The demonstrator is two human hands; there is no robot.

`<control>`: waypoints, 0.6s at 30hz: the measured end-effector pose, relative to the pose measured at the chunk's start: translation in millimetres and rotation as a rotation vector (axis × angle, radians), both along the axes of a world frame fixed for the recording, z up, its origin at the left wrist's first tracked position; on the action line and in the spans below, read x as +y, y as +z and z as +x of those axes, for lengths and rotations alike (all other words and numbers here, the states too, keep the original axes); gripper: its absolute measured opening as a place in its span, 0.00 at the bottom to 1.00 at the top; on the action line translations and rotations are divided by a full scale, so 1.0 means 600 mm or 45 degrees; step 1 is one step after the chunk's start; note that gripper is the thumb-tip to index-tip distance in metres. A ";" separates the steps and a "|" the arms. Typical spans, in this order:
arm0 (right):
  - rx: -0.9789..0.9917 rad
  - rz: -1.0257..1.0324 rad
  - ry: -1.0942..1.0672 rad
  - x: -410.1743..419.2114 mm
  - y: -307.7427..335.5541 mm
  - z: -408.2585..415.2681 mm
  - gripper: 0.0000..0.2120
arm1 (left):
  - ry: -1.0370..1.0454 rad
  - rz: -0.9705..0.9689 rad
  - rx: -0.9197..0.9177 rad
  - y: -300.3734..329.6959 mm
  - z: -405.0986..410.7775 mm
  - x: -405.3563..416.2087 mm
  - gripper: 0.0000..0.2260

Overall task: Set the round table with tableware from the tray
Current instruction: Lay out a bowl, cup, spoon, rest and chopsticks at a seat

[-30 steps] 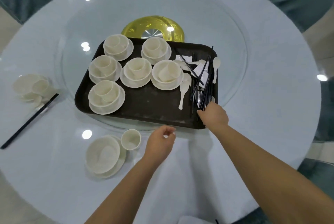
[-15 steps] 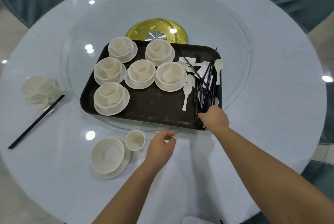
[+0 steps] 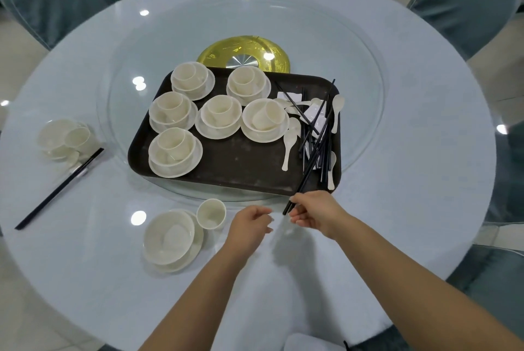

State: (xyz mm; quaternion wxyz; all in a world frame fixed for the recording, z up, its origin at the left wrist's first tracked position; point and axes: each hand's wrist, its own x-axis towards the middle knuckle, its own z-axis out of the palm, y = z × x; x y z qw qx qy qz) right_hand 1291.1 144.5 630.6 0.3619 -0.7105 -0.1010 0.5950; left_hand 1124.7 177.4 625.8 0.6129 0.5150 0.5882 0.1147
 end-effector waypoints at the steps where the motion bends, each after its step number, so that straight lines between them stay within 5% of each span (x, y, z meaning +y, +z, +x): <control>1: 0.037 0.012 0.007 -0.009 0.001 -0.008 0.07 | 0.008 -0.018 -0.012 0.000 0.001 -0.003 0.06; 10: 0.165 0.035 0.296 -0.083 0.001 -0.059 0.08 | 0.006 -0.268 -0.179 0.022 0.013 -0.030 0.11; 18: 0.175 0.088 0.526 -0.129 -0.010 -0.072 0.07 | -0.014 -0.236 -0.239 0.005 -0.008 -0.067 0.07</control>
